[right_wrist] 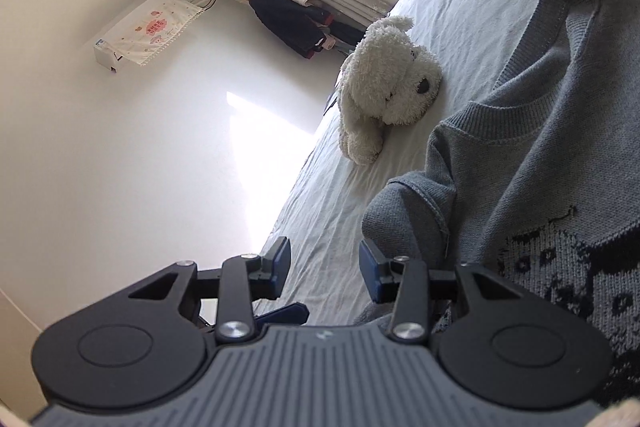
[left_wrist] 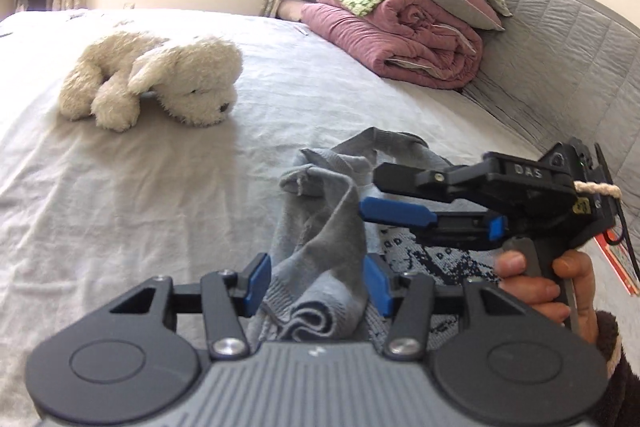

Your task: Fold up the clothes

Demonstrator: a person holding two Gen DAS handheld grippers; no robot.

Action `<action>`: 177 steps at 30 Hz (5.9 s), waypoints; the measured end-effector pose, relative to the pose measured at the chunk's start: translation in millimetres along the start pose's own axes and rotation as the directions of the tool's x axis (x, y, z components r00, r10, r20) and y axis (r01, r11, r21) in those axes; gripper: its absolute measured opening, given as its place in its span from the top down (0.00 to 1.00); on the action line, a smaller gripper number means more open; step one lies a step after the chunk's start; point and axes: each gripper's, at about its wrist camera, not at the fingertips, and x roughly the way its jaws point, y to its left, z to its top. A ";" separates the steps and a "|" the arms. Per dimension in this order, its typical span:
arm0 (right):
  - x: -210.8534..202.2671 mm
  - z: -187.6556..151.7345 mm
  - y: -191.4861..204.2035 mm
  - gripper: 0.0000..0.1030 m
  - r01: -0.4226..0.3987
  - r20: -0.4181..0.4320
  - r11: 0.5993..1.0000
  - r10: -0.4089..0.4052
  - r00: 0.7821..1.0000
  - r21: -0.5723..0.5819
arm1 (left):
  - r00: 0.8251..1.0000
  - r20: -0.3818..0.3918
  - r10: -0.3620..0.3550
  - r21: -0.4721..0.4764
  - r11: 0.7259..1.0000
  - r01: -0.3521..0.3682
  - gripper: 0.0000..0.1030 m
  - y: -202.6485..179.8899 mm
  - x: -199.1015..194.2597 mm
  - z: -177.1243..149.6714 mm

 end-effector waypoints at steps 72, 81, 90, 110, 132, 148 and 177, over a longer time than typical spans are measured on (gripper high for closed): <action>-2.4 -3.9 0.3 0.47 0.285 0.041 0.952 -0.282 0.958 -0.111 | 0.698 -0.040 0.715 -0.068 0.695 -0.716 0.97 96.4 58.2 25.1; -7.5 -1.2 0.9 0.47 0.303 0.070 0.948 -0.298 0.952 -0.097 | 0.673 0.025 0.739 -0.223 0.660 -0.717 0.75 33.7 48.9 57.6; -12.5 3.8 -5.4 0.45 0.364 0.100 0.928 -0.356 0.929 -0.076 | 0.848 0.125 0.515 -0.468 0.784 -0.408 0.74 -20.3 93.6 40.1; -23.0 9.3 21.9 0.43 0.613 0.301 0.785 -0.564 0.769 -0.094 | 0.907 0.266 0.327 -0.570 0.812 -0.126 0.69 14.7 118.3 2.4; -72.2 51.8 4.5 0.90 0.855 0.338 0.437 -0.789 0.513 -0.278 | 0.920 0.230 0.319 -0.544 0.826 -0.151 0.47 5.6 111.6 10.4; -18.7 3.4 39.3 0.73 0.645 0.084 0.600 -0.698 0.711 -0.473 | 0.907 0.217 0.361 -0.498 0.840 -0.215 0.46 -3.0 115.0 10.2; -71.5 42.0 19.0 0.95 0.840 0.294 0.329 -0.829 0.475 -0.432 | 0.901 0.230 0.369 -0.477 0.849 -0.226 0.43 -6.8 119.1 8.5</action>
